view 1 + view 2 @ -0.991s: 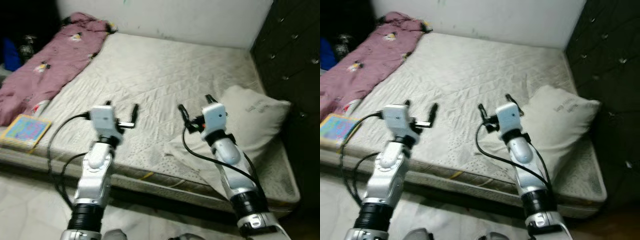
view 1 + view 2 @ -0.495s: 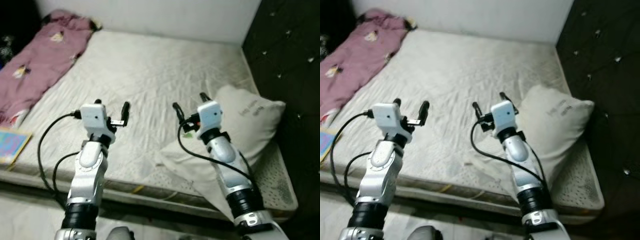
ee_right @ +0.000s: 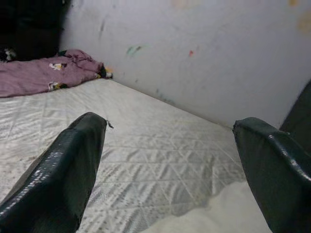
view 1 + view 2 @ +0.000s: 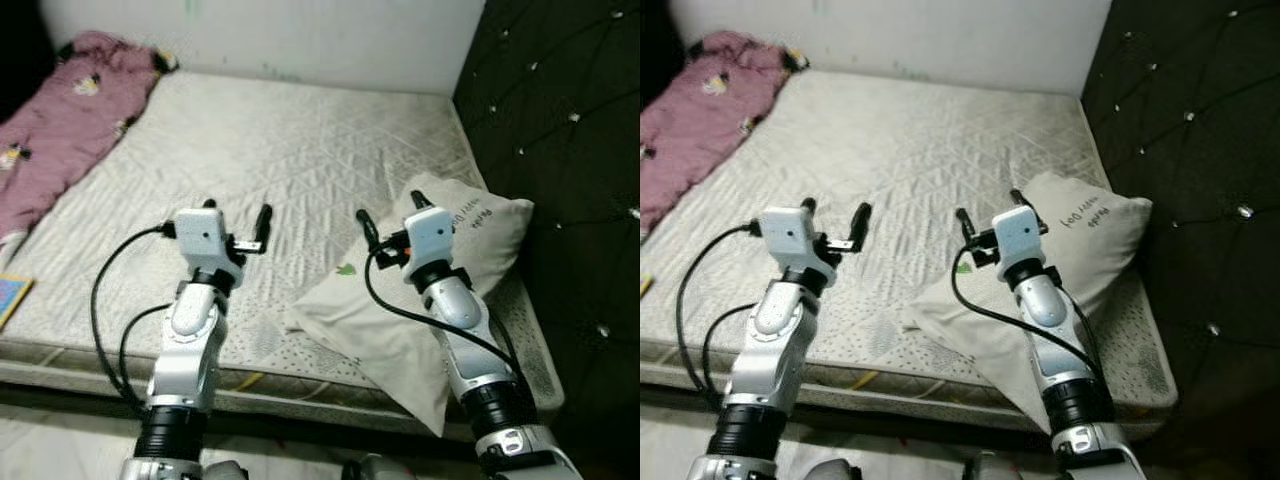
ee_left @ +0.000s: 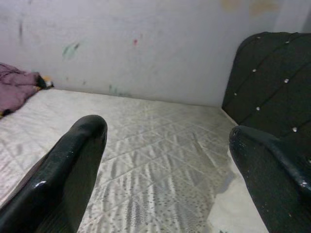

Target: Clean up the room

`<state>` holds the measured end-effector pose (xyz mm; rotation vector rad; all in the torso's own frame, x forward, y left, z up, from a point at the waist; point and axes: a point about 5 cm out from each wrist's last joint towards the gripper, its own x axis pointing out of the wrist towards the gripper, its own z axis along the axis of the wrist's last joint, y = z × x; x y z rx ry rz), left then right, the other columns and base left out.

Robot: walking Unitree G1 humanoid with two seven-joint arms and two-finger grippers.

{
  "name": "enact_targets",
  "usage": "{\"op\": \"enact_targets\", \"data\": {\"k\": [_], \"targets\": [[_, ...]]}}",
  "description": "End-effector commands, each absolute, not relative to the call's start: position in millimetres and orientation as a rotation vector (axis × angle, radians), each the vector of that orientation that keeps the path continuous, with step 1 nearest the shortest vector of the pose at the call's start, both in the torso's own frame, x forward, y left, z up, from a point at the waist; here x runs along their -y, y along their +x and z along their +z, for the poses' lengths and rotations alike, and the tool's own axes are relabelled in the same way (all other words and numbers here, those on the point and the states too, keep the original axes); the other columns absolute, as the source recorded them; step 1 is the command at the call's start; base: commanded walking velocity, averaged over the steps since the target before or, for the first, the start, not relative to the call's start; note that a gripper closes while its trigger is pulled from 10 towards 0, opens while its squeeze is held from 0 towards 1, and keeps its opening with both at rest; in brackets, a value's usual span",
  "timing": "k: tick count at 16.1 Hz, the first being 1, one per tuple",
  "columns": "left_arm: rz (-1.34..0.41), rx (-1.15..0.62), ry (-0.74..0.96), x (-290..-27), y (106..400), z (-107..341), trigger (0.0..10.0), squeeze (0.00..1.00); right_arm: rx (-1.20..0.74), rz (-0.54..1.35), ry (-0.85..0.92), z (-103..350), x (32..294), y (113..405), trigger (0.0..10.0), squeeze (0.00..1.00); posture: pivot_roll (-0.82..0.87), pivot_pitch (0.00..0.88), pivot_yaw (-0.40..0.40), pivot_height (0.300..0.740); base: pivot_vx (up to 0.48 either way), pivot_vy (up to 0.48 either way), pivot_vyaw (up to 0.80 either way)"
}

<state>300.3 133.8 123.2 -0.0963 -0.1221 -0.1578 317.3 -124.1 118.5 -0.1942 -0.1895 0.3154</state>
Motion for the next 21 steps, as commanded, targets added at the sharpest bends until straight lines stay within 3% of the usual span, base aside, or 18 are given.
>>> {"op": "enact_targets", "data": {"k": [1,7,17,21], "targets": [[-0.165,0.117,-0.097,-130.2,300.9,123.5,10.0,0.0,0.197,0.301,-0.196,121.6,129.4,319.2,10.0,0.0,-0.01,0.0,-0.034,0.74,0.0,-0.48,-0.54],[-0.166,0.116,-0.098,-130.1,301.0,123.4,10.0,0.0,0.197,0.302,-0.199,121.7,129.1,319.2,10.0,0.0,-0.01,0.0,-0.034,0.74,0.0,-0.438,-0.09],[-0.159,0.11,-0.133,-131.6,300.8,121.6,10.0,0.0,0.195,0.319,-0.202,120.3,126.9,318.6,10.0,0.0,-0.01,0.0,-0.031,0.74,0.0,0.0,0.0],[-0.163,0.114,-0.13,-131.8,301.3,123.3,10.0,0.0,0.2,0.324,-0.21,122.0,125.6,319.7,10.0,0.0,0.0,0.0,-0.031,0.74,0.0,0.452,0.0]]}}
